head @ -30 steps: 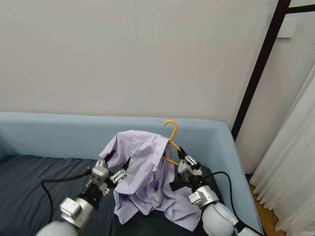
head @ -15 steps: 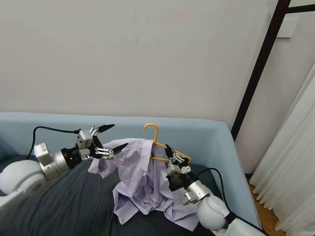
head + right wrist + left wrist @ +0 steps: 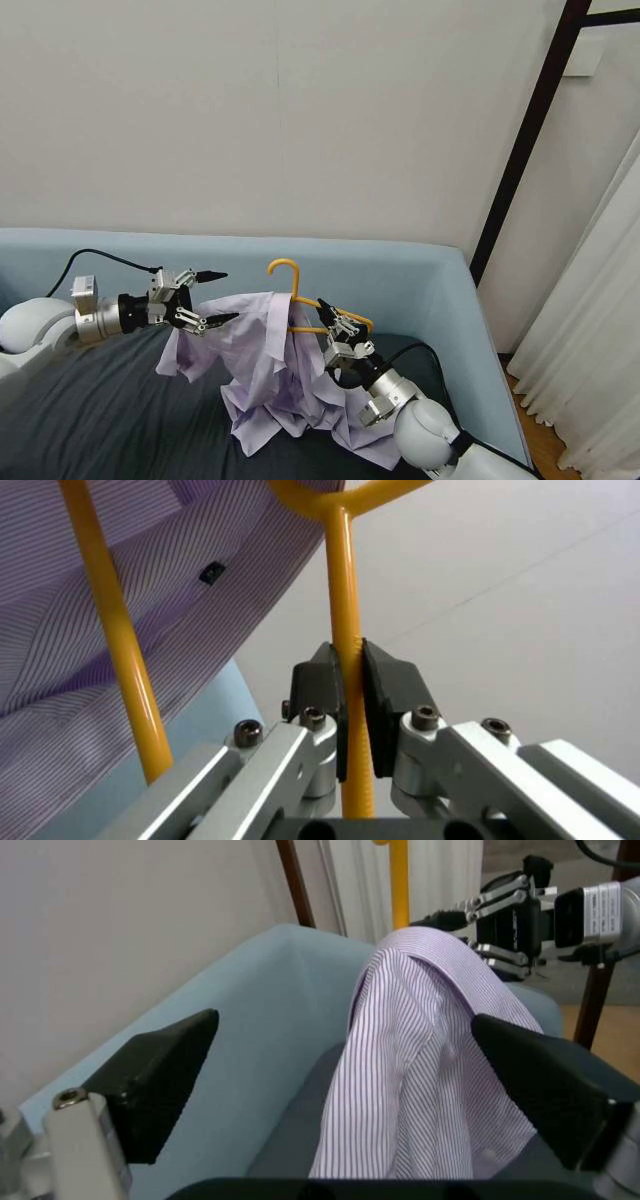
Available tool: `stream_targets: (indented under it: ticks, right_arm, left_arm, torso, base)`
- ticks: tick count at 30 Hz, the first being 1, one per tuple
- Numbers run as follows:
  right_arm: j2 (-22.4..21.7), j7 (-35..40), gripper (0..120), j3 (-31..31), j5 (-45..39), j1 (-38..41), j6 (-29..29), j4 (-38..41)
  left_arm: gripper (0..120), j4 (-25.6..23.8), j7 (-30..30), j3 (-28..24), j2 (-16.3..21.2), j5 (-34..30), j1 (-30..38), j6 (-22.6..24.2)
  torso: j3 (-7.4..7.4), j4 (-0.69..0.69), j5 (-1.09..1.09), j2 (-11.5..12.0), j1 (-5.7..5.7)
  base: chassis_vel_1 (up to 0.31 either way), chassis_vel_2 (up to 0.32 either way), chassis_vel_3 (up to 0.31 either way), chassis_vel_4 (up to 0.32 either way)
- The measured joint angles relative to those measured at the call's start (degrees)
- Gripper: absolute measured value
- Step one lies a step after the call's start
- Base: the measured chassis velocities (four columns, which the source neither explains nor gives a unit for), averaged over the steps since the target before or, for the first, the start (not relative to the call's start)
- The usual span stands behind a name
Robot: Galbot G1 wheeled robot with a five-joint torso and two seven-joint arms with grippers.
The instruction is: Pick up the clothes from the sofa and hang them on the clothes hanger.
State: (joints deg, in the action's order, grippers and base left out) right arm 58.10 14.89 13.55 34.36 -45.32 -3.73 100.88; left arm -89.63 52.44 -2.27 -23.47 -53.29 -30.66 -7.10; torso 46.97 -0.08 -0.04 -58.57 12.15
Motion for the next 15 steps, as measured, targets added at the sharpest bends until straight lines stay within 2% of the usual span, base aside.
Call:
stream_targets:
  ticks: [3, 10, 15]
  right_arm:
    - [-0.01, -0.29, 5, -0.37, 0.73, -0.33, -0.41, -0.11]
    - [0.08, -0.69, 5, -1.94, 3.14, -0.87, -1.54, -0.29]
    - [0.35, -0.68, 5, -2.86, 4.79, -1.32, -2.57, -0.31]
  left_arm:
    - [96, 0.88, 1.22, -1.21, -0.84, 1.22, 1.54, 0.37]
    - [69, 4.4, 7.32, -4.24, -3.59, 5.86, 5.8, 1.62]
    - [52, 5.92, 7.94, -4.4, -4.82, 7.81, 6.27, 1.73]
  torso:
    - [0.0, 0.01, -0.01, 0.0, 0.0]
    - [0.0, 0.0, 0.0, 0.0, 0.0]
    - [0.0, 0.01, 0.0, 0.0, 0.0]
  base:
    - [0.0, 0.0, 0.0, 0.0]
    - [0.0, 0.0, 0.0, 0.0]
    - [0.0, 0.0, 0.0, 0.0]
